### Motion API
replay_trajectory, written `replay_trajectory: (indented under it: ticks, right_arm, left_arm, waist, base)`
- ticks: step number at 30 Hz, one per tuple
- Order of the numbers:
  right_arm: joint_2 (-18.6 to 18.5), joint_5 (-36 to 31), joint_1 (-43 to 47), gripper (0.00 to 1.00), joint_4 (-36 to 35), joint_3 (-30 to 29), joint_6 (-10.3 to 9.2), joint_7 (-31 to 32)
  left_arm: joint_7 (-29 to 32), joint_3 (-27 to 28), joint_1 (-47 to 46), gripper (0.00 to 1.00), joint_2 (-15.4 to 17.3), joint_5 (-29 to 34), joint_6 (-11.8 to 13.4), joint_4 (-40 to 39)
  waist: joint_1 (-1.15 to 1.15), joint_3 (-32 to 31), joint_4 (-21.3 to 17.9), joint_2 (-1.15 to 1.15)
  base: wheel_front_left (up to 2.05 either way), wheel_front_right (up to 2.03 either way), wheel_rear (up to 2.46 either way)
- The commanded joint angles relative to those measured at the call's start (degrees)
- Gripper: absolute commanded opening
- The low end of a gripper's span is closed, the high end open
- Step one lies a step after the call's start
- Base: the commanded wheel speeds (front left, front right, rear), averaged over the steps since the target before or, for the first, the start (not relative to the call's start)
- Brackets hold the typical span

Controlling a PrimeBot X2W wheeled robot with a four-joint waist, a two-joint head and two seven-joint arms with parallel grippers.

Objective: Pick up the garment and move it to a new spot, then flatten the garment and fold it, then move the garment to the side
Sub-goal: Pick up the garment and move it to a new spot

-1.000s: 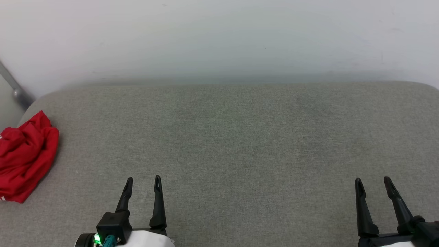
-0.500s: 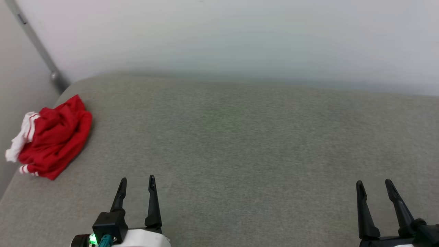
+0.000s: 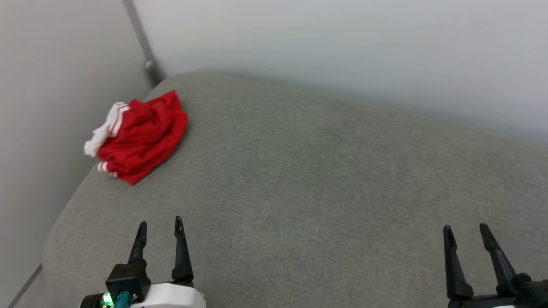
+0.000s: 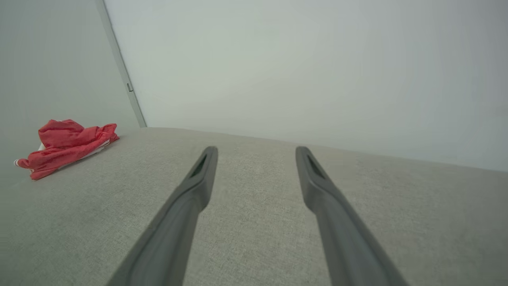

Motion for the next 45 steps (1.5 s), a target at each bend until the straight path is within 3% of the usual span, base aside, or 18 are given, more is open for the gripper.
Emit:
replay_trajectory:
  ticks: [1, 12, 22, 27, 37, 45]
  right_arm:
    - [0.08, -0.37, 0.34, 1.0, -0.22, 0.18, -0.02, -0.14]
    - [0.07, -0.8, 0.42, 1.0, -0.14, 0.82, -0.02, -0.14]
    - [0.07, -0.98, -0.03, 1.0, -0.03, 1.43, -0.02, -0.14]
    - [0.08, -1.09, -0.33, 1.0, -0.29, 1.6, -0.02, -0.14]
    - [0.07, -3.95, -3.46, 1.0, -1.81, 0.78, -0.03, -0.14]
    - [0.08, -6.09, -6.43, 1.0, -3.42, -0.34, -0.03, -0.13]
  left_arm:
    - [-0.16, 0.15, -0.04, 1.0, 0.01, -0.13, 0.31, -0.29]
    - [-0.16, 1.54, 0.98, 1.0, 0.0, -0.99, 0.63, -0.58]
    - [-0.16, 2.34, 1.23, 1.0, 0.0, -1.57, 0.58, -0.55]
    - [-0.16, 5.18, -1.68, 1.0, 0.5, -1.15, -2.3, 1.18]
    - [-0.15, 14.23, -18.87, 1.0, 8.92, -0.57, -10.42, 7.43]
    - [1.98, 16.05, -35.12, 1.0, 18.6, -2.01, -13.92, 15.76]
  waist:
    - [0.0, 0.08, 2.84, 0.0]
    - [0.0, 0.07, 9.53, 0.0]
    - [0.0, 0.27, 9.34, 0.0]
    - [0.0, 1.05, 7.87, 0.0]
    - [0.0, 7.23, 3.1, 0.0]
    - [0.0, 14.25, -0.98, 0.0]
  base:
    - [0.0, 0.0, 0.0]
    - [0.0, 0.0, 0.0]
    - [0.0, 0.0, 0.0]
    - [0.0, 0.0, 0.0]
    - [0.0, 0.0, 0.0]
    - [0.0, 0.0, 0.0]
